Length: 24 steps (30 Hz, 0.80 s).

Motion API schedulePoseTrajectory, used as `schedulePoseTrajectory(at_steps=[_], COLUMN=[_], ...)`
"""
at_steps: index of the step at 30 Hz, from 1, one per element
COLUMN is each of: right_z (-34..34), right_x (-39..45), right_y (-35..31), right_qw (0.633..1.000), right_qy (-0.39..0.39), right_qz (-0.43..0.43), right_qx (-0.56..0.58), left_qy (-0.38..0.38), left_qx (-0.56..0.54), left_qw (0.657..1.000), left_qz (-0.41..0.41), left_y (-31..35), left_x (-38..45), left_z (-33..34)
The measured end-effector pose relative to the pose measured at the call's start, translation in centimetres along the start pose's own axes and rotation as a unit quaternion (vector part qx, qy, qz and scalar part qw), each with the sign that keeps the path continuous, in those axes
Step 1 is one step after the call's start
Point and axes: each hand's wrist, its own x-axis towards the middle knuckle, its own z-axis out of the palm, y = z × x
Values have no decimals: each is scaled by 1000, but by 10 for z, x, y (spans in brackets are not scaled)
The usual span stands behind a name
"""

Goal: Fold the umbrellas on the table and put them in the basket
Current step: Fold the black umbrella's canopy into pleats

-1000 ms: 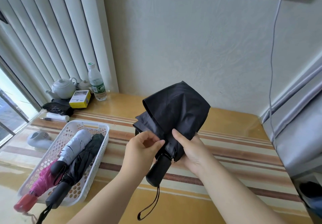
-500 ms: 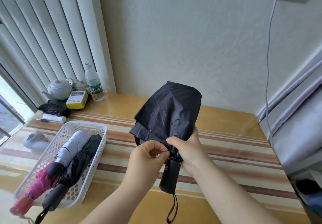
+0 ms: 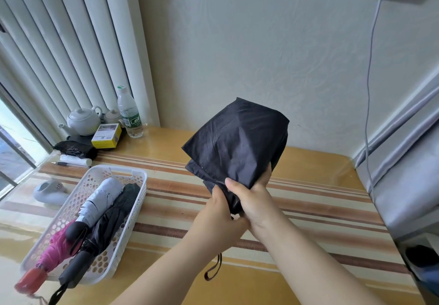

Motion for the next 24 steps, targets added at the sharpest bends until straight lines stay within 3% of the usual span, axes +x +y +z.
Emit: schedulePoseTrajectory(at_steps=[7,11,13,15,17,21,24], right_z=[1,-7,-20,-38,-52,-52,-45], right_x=[-5,-5,0,5,9,15,20], right_y=[8,0,-5,-10,-10,-5,-1], right_qw=[999,992,993,984,965,968,974], right_qy=[-21,-115,-67,83,170,72,72], right_qz=[-12,18,-7,-32,10,146,183], right_qx=[-28,-58,-96,-158,-199,-189,-109], left_qy=[0,-4,-18,-31,-45,-49,-63], left_qx=[-126,-219,-303,-391,-459,-497,-483], left_qw=[991,973,944,907,871,841,845], left_qz=[-42,-78,-126,-151,-169,-208,-222], left_y=[-5,-10,-14,-17,-20,-28,-34], left_x=[15,15,15,15,16,16,13], left_z=[-3,-9,-16,-25,-32,-37,-36])
